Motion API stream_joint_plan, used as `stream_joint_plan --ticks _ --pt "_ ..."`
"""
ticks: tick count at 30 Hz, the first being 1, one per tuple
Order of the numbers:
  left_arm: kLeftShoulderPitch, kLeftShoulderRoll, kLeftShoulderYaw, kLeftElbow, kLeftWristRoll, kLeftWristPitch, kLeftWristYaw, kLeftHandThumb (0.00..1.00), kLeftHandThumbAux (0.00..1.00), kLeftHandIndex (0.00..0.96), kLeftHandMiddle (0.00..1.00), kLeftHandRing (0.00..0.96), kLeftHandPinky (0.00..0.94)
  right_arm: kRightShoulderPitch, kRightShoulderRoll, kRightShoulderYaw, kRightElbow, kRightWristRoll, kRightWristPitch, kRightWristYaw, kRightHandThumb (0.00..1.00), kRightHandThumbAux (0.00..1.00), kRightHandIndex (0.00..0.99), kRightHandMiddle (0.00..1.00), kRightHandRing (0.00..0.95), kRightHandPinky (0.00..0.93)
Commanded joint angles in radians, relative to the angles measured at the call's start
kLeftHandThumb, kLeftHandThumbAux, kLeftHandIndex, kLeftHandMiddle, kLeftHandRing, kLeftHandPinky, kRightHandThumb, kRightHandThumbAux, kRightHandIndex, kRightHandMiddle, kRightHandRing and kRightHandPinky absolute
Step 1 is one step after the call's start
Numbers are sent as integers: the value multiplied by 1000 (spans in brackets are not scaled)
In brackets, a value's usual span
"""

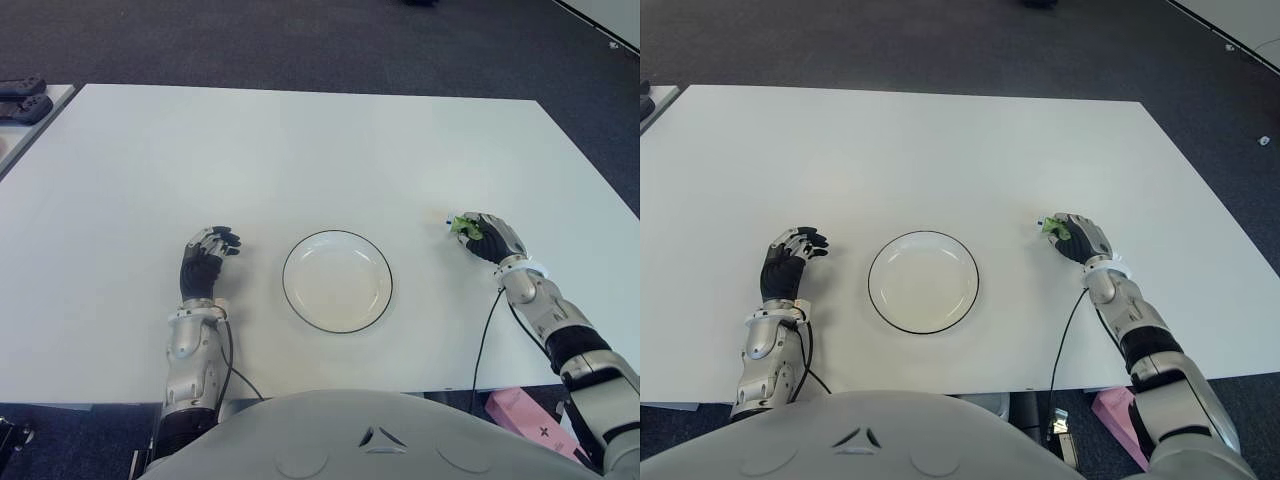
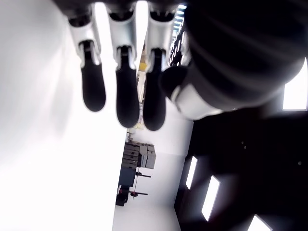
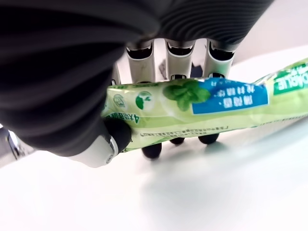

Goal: Put the toothpaste on the table into the plate.

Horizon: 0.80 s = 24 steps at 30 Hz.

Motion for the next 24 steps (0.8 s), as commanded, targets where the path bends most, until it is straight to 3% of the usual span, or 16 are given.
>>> stream_joint_plan --ticks 1,11,19,24 --pt "7 2 6 15 8 33 22 709 726 429 500 496 457 104 34 -34 -95 65 57 141 731 711 440 845 842 852" --pt "4 -2 5 21 3 21 21 708 726 430 497 488 466 146 57 -145 -206 109 74 214 733 712 441 860 860 873" --pt "3 -2 7 32 -7 12 13 709 726 430 497 495 473 175 90 -226 -316 124 136 242 735 711 441 869 870 882" --pt "3 -2 6 32 -6 17 14 709 726 429 497 493 468 191 139 -276 -387 104 130 182 736 711 441 876 878 886"
